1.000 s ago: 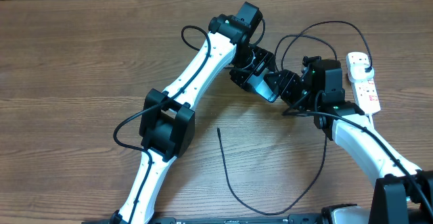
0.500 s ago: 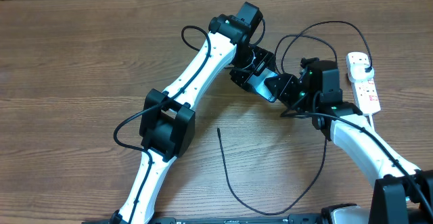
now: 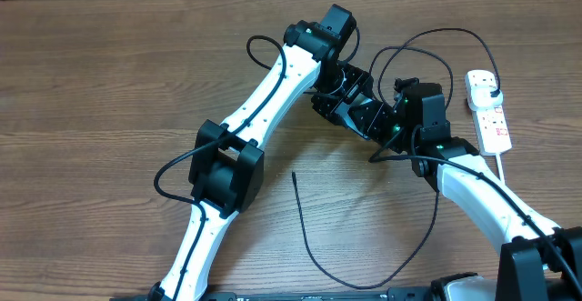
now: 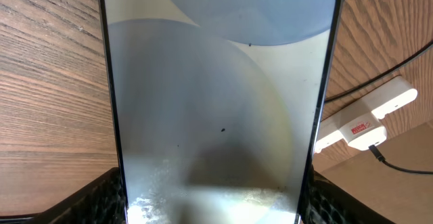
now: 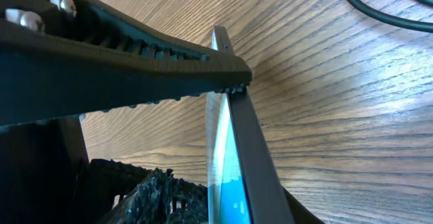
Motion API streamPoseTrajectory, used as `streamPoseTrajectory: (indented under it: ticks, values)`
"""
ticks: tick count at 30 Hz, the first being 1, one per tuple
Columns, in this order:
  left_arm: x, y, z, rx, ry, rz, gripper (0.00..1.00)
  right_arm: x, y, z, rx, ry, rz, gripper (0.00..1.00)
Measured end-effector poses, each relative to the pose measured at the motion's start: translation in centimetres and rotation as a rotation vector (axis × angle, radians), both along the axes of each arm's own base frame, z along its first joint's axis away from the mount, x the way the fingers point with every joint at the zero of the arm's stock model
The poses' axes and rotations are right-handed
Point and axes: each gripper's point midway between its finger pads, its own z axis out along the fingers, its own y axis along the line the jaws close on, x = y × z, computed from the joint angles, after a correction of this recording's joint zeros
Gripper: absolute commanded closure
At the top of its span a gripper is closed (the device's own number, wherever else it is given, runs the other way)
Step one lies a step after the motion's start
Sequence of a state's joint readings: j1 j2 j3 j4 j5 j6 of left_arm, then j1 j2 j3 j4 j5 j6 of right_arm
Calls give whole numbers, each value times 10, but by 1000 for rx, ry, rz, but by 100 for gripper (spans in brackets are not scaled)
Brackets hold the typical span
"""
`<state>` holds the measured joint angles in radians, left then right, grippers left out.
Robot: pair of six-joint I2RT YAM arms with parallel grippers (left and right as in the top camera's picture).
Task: Plug charger to phone and switch on socket
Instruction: 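Close the right gripper on the phone's edge beside the left gripper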
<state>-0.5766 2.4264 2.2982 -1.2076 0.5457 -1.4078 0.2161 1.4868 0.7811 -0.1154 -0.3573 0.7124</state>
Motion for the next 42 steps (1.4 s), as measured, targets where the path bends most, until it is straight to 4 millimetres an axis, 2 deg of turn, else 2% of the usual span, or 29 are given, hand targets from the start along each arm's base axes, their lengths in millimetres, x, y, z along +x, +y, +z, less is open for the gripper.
streamPoseTrajectory:
  ticks: [9,14,22,32,33,35,39,40,42]
  values:
    - [0,0,0,0,0,0,96,1,-1,0,-8,-3,-3,78]
    - [0,0,0,-1,0,0,96,1,-2,-1,-13,-4,-7,81]
    - [0,0,0,-1,-1,0,96,1,-3,-1,-18,-4,-13,92]
    - [1,0,1,-2,-3,0,96,2,-4,-1,-4,10,-34,96]
    - [1,0,1,-2,-3,0,87,2,-4,-1,-3,11,-35,96]
    - [1,0,1,-2,-4,-1,54,2,-4,-1,-3,11,-36,96]
    - [0,1,1,2,1,-2,5,1,-4,-2,-4,14,-33,96]
    - [-1,1,1,3,2,-1,0,1,-4,-2,-4,13,-33,96]
    - [-3,3,1,9,13,-2,0,2,-6,-2,-11,8,-35,96]
